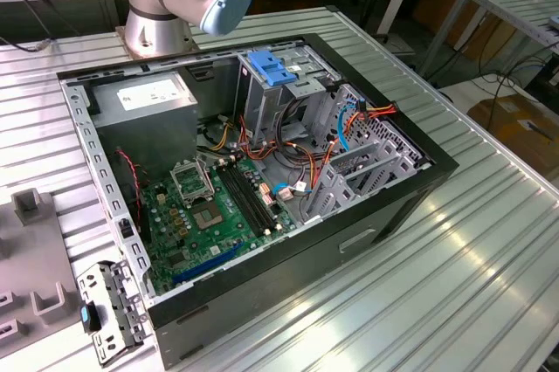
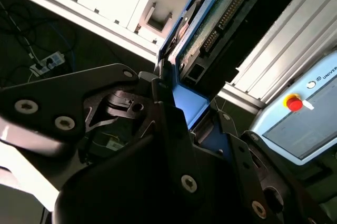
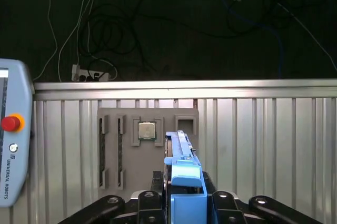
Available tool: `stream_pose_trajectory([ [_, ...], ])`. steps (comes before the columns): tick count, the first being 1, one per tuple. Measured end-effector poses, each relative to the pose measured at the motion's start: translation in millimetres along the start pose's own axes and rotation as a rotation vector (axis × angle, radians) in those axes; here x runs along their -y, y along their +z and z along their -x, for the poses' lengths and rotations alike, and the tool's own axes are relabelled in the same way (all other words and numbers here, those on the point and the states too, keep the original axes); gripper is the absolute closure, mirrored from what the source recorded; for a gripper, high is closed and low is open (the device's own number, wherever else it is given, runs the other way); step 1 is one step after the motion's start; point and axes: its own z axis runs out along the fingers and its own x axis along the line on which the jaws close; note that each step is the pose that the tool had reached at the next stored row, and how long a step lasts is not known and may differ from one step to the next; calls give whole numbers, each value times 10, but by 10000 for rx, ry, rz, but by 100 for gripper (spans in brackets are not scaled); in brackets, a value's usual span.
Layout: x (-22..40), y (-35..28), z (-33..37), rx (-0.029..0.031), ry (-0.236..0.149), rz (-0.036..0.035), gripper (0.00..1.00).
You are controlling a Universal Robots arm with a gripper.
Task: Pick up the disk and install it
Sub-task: 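Pick up the disk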
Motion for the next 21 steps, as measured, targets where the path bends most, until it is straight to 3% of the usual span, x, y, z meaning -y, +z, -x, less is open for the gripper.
stream_pose_trajectory([
  [5, 1, -149, -8, -66, 0, -1, 63],
  [9, 2, -232, -12, -91, 0, 0, 63],
  [15, 3, -239, -12, -92, 0, 2, 63],
  [16, 3, -239, -13, -70, 0, 3, 63],
  [18, 3, -239, -13, 122, 1, 5, 63],
  [19, 3, -239, -13, 341, 2, 8, 63],
  [20, 3, -239, -13, 437, 2, 9, 63],
  [21, 3, -244, -12, 460, 3, 10, 63],
])
